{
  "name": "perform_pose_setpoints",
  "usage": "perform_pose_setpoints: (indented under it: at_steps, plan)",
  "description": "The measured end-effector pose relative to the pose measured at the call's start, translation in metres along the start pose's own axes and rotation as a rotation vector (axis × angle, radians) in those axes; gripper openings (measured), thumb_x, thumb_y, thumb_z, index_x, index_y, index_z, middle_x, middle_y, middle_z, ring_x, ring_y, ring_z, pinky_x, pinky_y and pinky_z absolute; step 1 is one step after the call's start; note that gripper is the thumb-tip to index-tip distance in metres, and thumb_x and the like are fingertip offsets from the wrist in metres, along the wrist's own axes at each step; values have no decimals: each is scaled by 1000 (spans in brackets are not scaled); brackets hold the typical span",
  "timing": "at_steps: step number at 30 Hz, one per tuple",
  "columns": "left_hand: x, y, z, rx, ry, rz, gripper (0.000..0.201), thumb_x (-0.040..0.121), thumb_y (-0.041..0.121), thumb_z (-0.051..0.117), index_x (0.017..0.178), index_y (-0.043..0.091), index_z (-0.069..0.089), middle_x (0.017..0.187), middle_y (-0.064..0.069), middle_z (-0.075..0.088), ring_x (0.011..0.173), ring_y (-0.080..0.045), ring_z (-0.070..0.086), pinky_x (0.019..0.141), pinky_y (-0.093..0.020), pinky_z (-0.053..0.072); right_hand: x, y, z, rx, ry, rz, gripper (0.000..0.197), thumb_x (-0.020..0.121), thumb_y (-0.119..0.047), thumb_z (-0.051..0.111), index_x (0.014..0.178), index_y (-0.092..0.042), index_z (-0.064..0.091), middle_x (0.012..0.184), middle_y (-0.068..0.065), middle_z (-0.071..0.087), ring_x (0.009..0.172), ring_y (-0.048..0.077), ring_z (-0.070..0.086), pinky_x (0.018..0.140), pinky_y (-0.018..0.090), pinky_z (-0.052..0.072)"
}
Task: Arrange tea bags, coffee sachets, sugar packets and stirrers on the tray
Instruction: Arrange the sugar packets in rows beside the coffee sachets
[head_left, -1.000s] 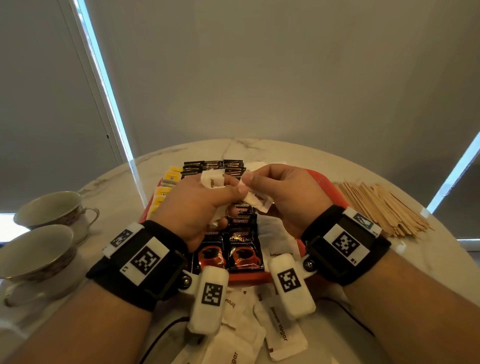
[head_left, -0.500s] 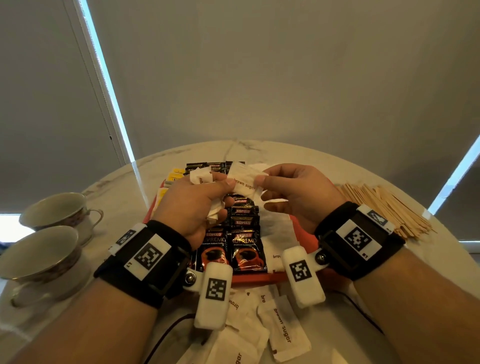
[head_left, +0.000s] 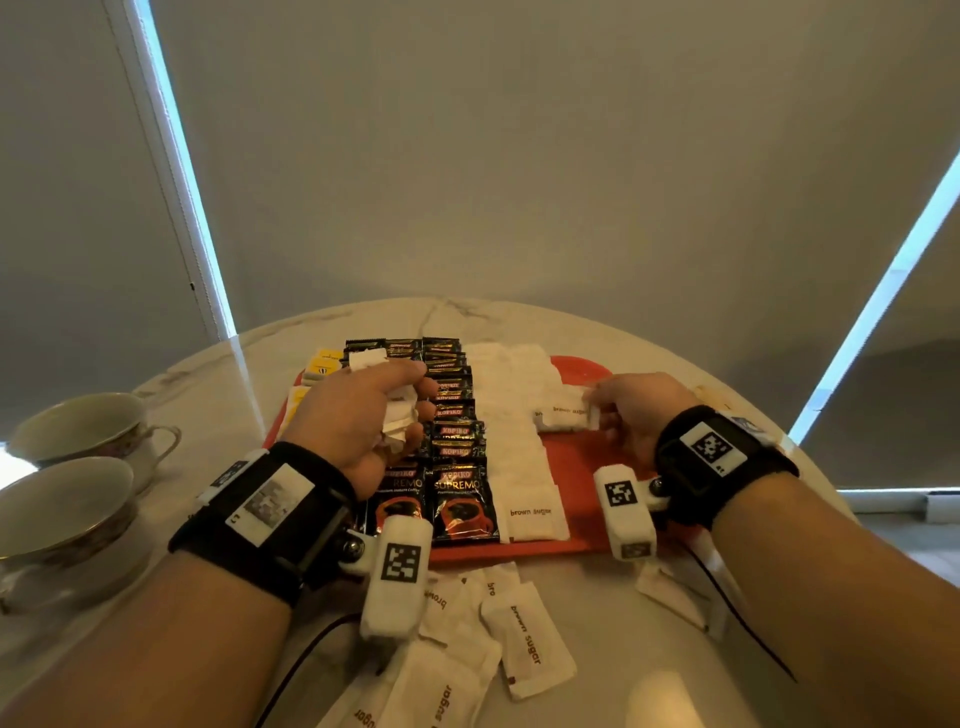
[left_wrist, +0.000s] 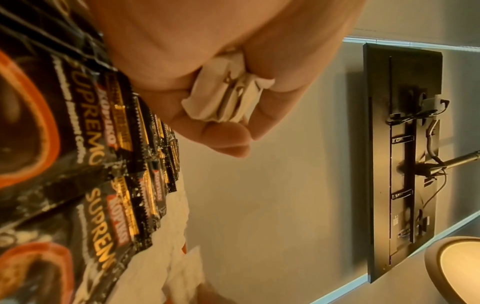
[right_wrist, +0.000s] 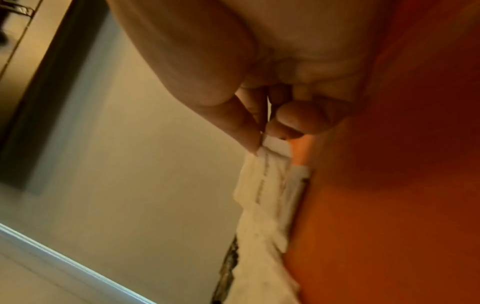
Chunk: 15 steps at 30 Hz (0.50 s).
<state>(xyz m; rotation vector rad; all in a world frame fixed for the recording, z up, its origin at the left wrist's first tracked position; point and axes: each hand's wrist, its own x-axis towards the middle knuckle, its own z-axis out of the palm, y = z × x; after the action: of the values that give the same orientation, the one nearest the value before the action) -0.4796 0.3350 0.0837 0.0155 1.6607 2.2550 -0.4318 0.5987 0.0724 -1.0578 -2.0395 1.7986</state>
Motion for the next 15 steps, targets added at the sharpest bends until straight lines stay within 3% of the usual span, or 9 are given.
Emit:
perform_pose_setpoints:
  at_steps: [3,7,15]
  plan:
    - [-1,0,-1,-5,6,10,5,97,16,70,97,11,70,76,-5,73,55,-11,65,42,-22,48,3,4,-3,-95,-5,58,13,88,-7,71,99,0,71,100,20,76,72,24,57,64,33,43]
    - [-2,-2,-1,5,17,7,5,97,16,70,98,11,70,74,-3,73,58,-12,66,45,-22,49,4,0,1,-160,-28,62,9,88,-4,73,97,-3,73,89,14,72,63,19,54,57,30,45]
    - [1,-1,-4,-11,28,-8,9,97,17,71,104,12,69,76,-4,75,58,-12,67,44,-23,50,6,-6,8,-171,-38,59,14,85,-6,77,98,-1,74,88,14,71,71,21,59,71,34,51]
